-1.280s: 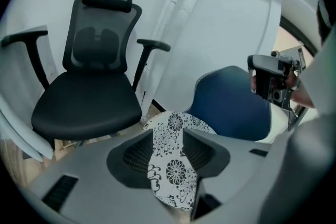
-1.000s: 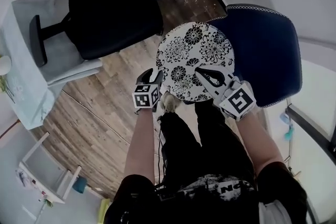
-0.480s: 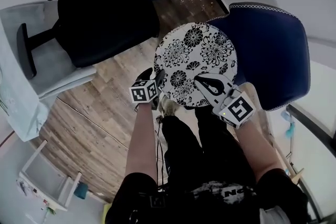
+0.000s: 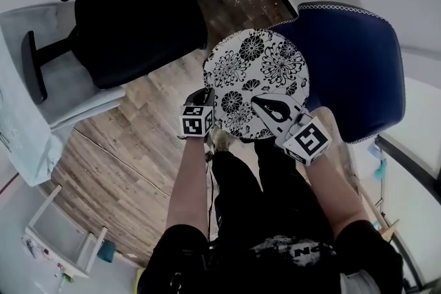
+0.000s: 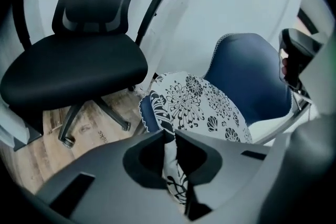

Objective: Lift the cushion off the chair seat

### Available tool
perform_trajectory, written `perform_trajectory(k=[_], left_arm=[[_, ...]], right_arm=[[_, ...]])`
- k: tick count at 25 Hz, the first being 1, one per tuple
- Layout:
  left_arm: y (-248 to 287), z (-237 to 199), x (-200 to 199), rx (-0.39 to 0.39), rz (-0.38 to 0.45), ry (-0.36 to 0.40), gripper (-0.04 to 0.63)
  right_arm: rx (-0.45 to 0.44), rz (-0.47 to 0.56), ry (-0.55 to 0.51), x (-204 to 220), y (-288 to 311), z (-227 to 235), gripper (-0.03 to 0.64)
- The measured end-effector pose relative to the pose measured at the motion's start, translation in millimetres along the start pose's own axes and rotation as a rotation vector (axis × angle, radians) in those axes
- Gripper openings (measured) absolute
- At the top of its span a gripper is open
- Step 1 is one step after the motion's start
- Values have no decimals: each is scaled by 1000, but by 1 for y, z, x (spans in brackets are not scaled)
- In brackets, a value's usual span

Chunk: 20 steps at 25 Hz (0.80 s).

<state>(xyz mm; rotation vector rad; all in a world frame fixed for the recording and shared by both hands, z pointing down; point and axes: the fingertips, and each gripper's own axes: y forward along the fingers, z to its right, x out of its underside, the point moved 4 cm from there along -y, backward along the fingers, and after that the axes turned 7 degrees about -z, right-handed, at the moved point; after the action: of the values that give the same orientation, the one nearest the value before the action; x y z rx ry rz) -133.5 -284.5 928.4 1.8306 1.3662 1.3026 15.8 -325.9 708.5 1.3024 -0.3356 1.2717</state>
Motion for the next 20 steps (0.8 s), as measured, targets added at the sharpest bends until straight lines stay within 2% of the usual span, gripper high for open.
perform_trajectory(k=[2, 10, 20], left_arm=[[-3, 4, -3, -9, 3, 29, 31], [-25, 26, -22, 13, 23, 62, 26], [-95, 78, -74, 51, 129, 159, 25]], right_arm=[[8, -8, -2, 2, -2, 2, 17], [21, -15, -12, -1, -16, 1, 17], [29, 12, -61, -40, -46, -23, 17]])
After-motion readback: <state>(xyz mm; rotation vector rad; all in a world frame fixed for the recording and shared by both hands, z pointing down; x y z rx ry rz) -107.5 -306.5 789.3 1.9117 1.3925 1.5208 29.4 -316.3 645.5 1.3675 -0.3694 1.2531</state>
